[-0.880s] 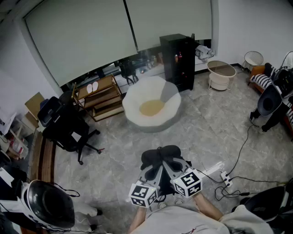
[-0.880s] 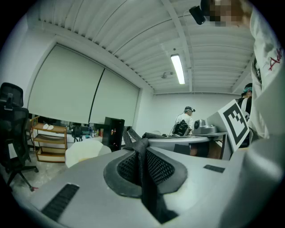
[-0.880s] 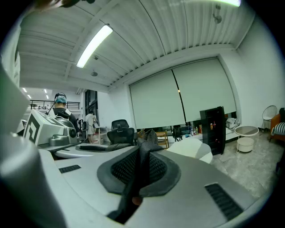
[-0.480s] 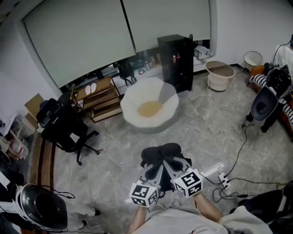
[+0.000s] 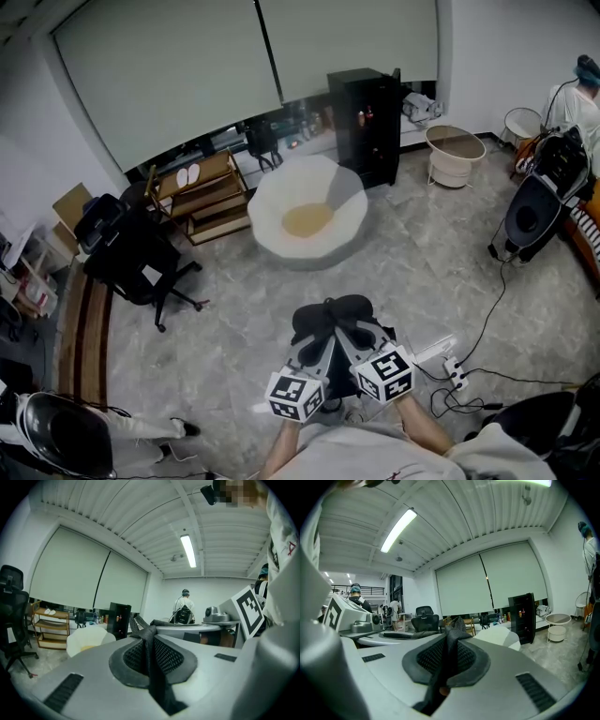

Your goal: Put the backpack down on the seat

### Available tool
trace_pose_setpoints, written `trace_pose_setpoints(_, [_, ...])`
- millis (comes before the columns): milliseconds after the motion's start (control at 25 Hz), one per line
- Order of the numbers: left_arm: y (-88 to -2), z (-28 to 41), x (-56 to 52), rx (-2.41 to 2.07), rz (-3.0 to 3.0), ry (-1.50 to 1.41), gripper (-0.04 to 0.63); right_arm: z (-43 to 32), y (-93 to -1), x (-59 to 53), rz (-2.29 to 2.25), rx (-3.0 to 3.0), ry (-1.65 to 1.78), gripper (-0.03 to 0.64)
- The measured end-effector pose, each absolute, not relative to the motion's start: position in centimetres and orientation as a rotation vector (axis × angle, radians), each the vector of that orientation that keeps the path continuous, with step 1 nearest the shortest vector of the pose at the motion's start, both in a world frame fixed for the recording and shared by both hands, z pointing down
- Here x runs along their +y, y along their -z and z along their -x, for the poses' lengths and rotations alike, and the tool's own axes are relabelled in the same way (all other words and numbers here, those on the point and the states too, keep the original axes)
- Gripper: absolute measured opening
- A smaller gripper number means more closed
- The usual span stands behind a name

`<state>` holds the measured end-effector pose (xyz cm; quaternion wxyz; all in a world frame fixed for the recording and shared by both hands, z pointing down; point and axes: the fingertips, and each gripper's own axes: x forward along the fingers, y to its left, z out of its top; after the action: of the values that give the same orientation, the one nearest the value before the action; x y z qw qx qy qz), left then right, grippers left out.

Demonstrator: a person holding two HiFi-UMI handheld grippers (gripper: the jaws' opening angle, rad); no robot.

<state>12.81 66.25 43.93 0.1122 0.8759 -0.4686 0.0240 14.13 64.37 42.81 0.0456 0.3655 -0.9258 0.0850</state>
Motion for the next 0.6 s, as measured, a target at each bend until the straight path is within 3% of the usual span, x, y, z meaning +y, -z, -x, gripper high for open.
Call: trace_pose_setpoints(600, [-45.1,-11.7,60.8,-1.376,-2.571,-0.065,0.046,-13.0,-44.0,58.9,-1.112,-2.810,-0.258,0.040])
